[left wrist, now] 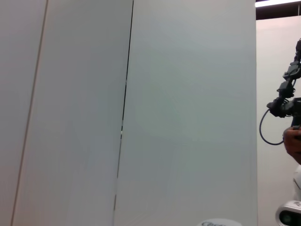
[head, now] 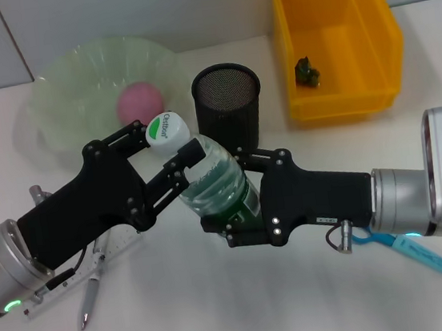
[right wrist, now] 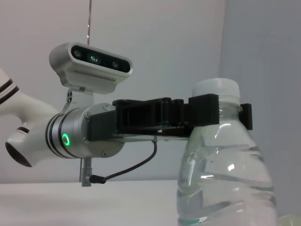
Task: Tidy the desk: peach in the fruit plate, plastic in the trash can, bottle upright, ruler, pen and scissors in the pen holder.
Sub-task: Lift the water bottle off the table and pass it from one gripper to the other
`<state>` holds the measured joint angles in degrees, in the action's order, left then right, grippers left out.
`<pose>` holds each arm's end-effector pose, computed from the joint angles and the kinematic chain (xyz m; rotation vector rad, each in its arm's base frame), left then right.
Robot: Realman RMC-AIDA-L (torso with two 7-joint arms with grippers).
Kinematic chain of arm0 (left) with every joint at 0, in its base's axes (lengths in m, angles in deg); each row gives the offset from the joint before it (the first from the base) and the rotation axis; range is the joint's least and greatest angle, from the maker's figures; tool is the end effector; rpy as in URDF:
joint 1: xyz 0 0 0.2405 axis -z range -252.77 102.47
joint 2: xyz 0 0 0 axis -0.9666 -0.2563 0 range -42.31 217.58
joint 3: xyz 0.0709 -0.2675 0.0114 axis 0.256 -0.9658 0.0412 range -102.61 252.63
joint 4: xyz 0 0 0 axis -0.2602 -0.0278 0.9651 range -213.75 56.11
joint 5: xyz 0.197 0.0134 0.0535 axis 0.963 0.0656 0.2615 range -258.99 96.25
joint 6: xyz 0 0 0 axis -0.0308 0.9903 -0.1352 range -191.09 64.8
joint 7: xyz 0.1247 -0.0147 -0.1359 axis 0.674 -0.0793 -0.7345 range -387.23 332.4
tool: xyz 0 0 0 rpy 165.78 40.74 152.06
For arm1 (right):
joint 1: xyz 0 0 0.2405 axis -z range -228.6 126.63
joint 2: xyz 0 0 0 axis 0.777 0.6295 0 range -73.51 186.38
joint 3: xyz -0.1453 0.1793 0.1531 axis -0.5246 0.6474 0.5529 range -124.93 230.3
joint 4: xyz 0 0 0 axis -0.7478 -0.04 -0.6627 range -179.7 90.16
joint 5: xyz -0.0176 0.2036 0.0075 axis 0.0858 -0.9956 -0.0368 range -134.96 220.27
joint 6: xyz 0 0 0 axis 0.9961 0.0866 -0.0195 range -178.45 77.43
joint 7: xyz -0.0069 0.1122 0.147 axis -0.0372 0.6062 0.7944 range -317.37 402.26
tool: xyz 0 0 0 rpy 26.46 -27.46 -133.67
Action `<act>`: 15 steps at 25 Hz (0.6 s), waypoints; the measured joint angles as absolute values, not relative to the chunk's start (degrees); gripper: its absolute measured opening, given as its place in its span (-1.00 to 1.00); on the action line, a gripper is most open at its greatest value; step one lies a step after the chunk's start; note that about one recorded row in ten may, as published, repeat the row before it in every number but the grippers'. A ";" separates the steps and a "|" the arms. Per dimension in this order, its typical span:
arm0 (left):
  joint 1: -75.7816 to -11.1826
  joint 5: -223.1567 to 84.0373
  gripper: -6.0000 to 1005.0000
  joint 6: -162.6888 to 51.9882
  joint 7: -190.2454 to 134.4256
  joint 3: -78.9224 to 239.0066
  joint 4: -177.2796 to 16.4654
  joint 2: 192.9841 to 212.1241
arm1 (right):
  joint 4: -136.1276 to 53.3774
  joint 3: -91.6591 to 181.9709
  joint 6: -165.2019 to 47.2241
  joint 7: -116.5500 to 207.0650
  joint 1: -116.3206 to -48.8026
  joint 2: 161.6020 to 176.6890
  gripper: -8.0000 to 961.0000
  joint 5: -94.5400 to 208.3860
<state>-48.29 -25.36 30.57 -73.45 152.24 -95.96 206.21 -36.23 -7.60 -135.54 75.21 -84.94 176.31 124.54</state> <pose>-0.2046 0.3114 -0.0664 -2.4516 -0.2453 -1.3384 0.2209 0.3190 -0.1164 -2.6241 0.0496 0.9659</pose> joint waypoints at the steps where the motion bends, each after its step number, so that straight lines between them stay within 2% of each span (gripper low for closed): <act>1: -48.32 -25.41 -0.09 30.59 -73.42 152.22 -95.99 206.18 | -36.23 -7.54 -135.72 75.17 -84.79 176.31 0.61 124.49; 15: -48.53 -25.44 -0.09 31.61 -72.81 152.17 -96.57 206.11 | -36.14 -7.68 -136.79 75.01 -84.38 176.32 0.61 124.27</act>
<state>-48.53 -25.44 31.61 -72.81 152.17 -96.57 206.11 -36.14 -7.68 -136.79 75.01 -84.38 176.32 124.27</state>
